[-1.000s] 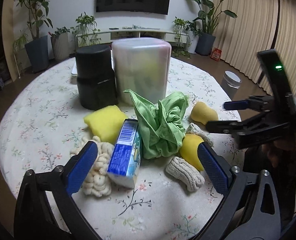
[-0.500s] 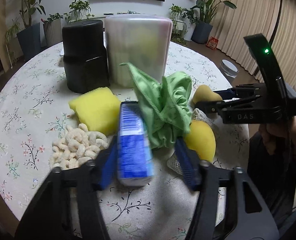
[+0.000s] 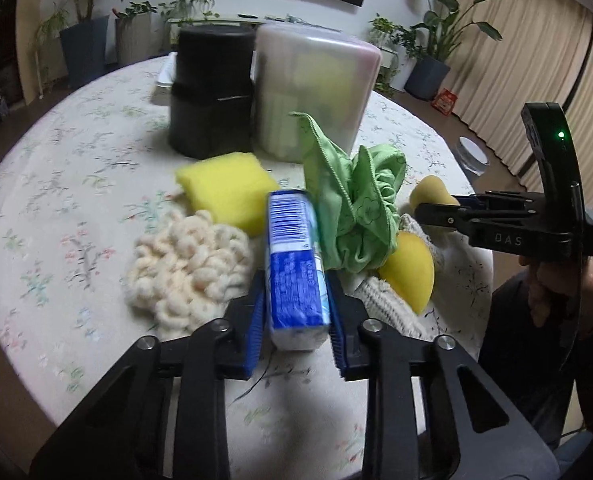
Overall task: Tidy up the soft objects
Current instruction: 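Grasp second blue tissue pack with left tool while right tool grasps peanut sponge, then carry both items to the white tray and release them inside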
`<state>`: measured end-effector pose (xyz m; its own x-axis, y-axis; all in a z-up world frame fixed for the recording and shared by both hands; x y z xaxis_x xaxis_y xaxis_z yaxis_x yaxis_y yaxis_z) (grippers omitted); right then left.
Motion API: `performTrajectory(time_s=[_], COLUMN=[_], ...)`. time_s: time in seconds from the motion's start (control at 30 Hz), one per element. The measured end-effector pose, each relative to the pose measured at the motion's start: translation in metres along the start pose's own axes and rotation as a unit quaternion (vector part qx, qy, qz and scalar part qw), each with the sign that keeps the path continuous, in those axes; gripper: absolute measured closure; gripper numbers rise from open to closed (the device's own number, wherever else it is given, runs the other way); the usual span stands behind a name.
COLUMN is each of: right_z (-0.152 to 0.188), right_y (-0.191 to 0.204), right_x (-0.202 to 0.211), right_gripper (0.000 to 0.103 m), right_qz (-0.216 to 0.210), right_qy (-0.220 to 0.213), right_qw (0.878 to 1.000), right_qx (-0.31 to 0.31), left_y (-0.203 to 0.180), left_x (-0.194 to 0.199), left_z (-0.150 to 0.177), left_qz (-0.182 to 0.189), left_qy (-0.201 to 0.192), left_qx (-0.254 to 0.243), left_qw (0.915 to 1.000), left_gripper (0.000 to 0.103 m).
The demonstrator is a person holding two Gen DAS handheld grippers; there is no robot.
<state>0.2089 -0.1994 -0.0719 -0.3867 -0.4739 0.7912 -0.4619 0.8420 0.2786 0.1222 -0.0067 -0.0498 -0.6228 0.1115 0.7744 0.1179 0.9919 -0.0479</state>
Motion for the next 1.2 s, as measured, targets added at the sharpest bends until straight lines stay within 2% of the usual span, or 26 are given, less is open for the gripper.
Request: performTrajectory(time_s=[0.23,0.67,1.2], right_z=[0.007,0.011,-0.003], right_y=[0.010,0.015,0.001], right_x=[0.003,0.029,0.076], right_gripper=[0.070,0.072,0.072], right_qz=[-0.003,0.013,0.018], right_qy=[0.005,-0.012,-0.024], right_qw=[1.000,1.000,0.999], right_qx=[0.006,0.018,0.018], left_y=[0.011,0.020,0.069], left_x=[0.002,0.036,0.050], left_z=[0.005,-0.011,-0.037], left_qz=[-0.013,-0.017,-0.046], left_qy=[0.005,-0.029,-0.043], left_qx=[0.015,0.029,0.050], left_qw=[0.9998,0.9990,0.9967], left_gripper=[0.082,0.082,0.082])
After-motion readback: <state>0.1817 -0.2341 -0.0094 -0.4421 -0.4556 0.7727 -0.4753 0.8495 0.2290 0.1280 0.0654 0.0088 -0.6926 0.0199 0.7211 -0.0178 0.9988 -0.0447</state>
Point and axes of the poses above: each gripper's, at about its wrist camera, not at the fingertips, and x roughly against the way its jaws point, y to its left, z to its underside, the point moved 5 cm from there along -x, roughly the way its jaws point, and after that the axes turned 12 degrees about -z, right-handed, at the moved point
